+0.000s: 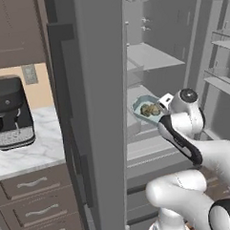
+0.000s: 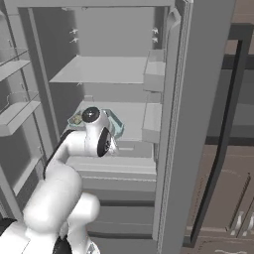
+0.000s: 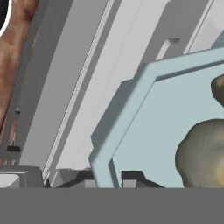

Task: Place two dumplings into each of the tupperware containers and then place the containers in the fridge.

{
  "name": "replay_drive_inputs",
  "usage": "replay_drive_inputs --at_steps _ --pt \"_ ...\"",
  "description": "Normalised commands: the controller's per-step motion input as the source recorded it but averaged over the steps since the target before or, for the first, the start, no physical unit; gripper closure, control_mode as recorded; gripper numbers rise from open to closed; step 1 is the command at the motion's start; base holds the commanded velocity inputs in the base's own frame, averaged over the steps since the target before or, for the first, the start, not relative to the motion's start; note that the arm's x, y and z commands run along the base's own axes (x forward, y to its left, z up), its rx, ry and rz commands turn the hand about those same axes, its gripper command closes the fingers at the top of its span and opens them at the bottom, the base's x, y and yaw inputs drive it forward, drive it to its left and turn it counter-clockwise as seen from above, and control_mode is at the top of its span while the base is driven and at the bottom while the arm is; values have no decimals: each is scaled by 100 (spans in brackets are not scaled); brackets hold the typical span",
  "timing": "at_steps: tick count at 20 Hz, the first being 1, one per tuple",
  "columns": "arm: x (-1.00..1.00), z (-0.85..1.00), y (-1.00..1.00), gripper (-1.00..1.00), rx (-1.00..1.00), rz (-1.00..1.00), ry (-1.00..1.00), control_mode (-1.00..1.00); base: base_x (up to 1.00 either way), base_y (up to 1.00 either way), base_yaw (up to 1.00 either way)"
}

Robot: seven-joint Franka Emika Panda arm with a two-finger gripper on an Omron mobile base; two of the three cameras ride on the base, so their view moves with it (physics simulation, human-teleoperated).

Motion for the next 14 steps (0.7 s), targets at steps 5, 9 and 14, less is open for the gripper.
replay_drive_inputs --at_steps 5,9,14 --pt "77 -19 11 100 0 0 7 -100 0 0 0" --pt "75 -42 4 100 0 0 5 -100 0 0 0" --pt "81 -7 0 100 0 0 1 -100 0 0 0"
